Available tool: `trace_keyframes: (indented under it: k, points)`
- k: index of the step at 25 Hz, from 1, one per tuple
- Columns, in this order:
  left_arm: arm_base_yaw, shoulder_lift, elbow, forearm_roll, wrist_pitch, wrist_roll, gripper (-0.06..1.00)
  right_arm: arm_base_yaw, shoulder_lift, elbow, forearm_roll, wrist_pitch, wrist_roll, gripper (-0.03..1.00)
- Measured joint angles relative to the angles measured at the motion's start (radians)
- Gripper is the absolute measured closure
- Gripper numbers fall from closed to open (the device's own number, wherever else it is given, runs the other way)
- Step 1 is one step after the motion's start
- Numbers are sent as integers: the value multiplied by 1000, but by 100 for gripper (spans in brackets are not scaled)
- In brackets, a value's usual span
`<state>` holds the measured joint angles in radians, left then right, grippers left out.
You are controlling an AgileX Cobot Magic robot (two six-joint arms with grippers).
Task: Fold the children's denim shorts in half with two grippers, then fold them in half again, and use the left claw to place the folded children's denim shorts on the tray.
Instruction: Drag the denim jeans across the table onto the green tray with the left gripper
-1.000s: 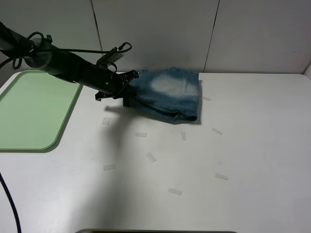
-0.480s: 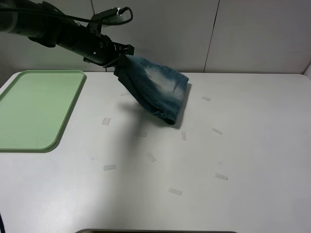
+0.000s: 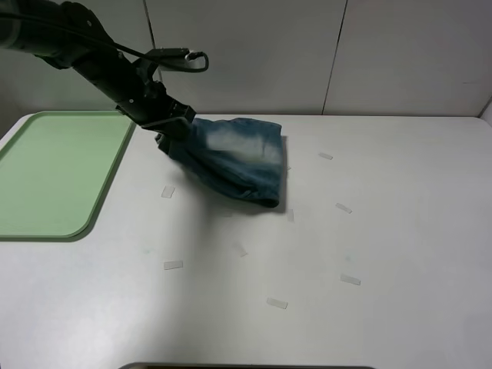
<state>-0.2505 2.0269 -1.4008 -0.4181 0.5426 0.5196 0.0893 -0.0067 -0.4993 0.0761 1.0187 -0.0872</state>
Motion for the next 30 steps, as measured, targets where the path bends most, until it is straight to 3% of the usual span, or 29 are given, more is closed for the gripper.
trace_keyframes:
  k: [7,11,19,27,30]
  points:
    - [85,-27,0,418,83,-252,84,0,0,0,0,0,0,27]
    - [124,-49,-2,597,104,-330,84,0,0,0,0,0,0,27]
    - [149,-50,-2,752,141,-390,84,0,0,0,0,0,0,27]
    - [203,-50,-2,992,166,-651,84,0,0,0,0,0,0,27]
    - [239,-50,-2,1041,173,-748,84,0,0,0,0,0,0,27]
